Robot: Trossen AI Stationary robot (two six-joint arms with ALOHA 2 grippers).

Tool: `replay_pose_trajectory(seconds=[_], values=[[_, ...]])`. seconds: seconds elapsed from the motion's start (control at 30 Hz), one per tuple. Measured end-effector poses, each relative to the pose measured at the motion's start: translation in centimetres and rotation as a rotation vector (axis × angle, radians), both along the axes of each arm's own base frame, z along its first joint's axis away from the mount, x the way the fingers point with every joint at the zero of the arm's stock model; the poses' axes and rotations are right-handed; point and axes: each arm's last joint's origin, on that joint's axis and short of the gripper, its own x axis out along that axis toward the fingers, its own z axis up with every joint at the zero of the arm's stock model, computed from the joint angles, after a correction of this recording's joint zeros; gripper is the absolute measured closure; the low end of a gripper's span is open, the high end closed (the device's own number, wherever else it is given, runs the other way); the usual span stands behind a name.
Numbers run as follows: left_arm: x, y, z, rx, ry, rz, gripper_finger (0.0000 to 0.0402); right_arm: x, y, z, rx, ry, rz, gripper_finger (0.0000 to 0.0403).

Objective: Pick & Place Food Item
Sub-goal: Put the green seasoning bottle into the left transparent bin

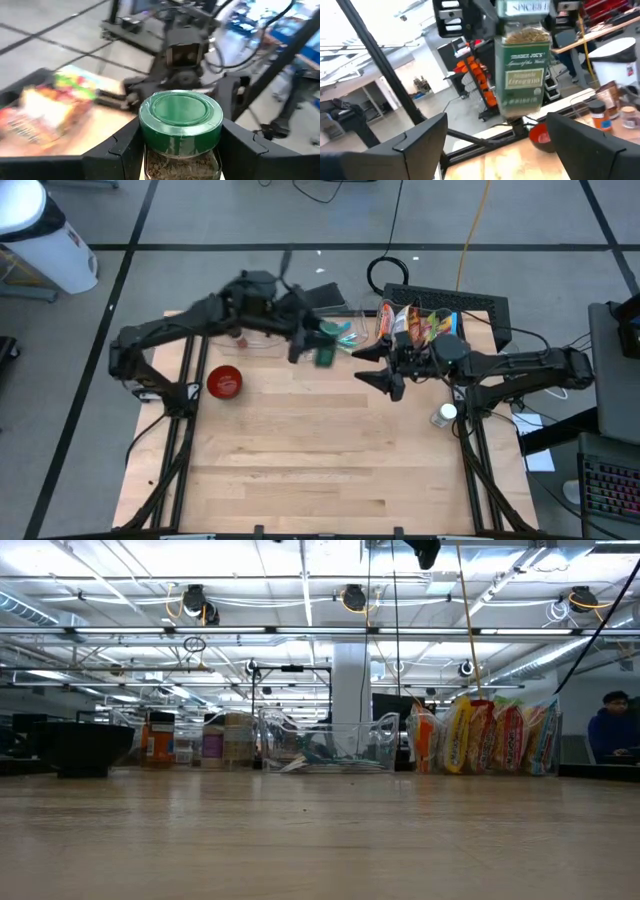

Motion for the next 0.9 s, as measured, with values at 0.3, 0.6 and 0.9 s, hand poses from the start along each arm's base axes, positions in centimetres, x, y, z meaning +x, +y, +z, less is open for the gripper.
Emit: replay_pose_trajectory(seconds=[0.3, 0.6, 0.9], values=[[-8.9, 0.9, 3.2, 0.15, 0.106, 0.319, 0.02, -0.7, -1.3, 0.6, -0.009, -0.026, -0.058, 0.0083], [-15.6, -0.2, 3.0, 0.211, 0.113, 0.613, 0.02, -0.8, -2.6, 0.5, -0.011, -0.016, -0.115, 0.0083], [-18.1, -0.8, -3.4, 0.13, 0.08, 0.809, 0.02, -1.0, -3.6, 0.5, -0.035, -0.016, -0.171, 0.0083]])
